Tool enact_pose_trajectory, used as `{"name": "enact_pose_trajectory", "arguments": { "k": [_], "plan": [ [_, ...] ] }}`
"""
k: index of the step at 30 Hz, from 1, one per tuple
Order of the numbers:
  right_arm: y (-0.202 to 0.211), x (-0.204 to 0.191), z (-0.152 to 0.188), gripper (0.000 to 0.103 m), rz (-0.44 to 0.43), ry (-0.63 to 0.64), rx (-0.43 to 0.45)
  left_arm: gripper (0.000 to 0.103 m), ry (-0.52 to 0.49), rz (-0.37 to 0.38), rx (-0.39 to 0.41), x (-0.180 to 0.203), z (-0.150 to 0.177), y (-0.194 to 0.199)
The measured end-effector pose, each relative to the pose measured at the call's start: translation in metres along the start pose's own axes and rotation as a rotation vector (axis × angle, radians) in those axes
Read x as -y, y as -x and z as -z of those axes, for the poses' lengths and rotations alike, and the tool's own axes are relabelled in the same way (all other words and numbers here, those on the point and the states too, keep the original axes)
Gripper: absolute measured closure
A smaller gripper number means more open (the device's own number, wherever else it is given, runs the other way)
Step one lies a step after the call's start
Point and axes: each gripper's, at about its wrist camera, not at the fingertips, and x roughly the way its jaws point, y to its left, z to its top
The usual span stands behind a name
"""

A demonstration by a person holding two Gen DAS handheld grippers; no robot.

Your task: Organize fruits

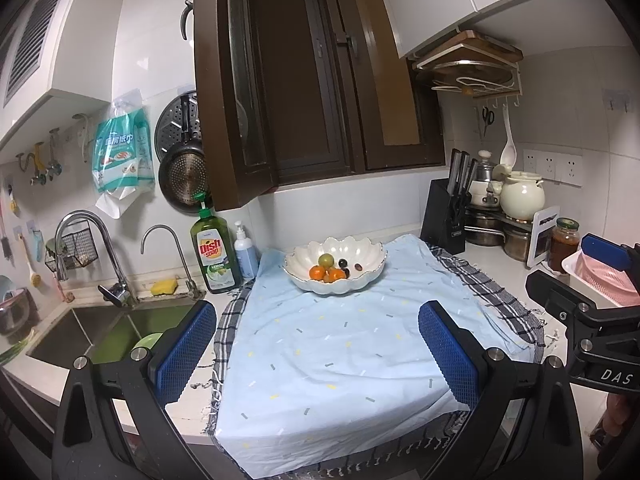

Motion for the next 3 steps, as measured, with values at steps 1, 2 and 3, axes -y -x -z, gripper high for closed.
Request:
{"name": "enact_pose_trajectory", "arguments": {
  "k": [1, 2, 3],
  "plan": [
    [-0.0002, 0.0, 0.0002, 0.004, 0.001, 0.0, -0.001, 0.0, 0.001, -0.001, 0.001, -0.0007, 0.0, -0.0003],
    [-0.0003, -0.0001, -0.0002, 0.004, 0.002, 0.0, -0.001, 0.0, 0.002, -0.003, 0.002, -0.0014, -0.0004, -0.0007],
    [-0.0007, -0.0001, -0.0006, 0.004, 0.002, 0.001, -0.002, 0.0, 0.003, -0.003, 0.001, -0.0021, -0.0004, -0.0012]
  ]
}}
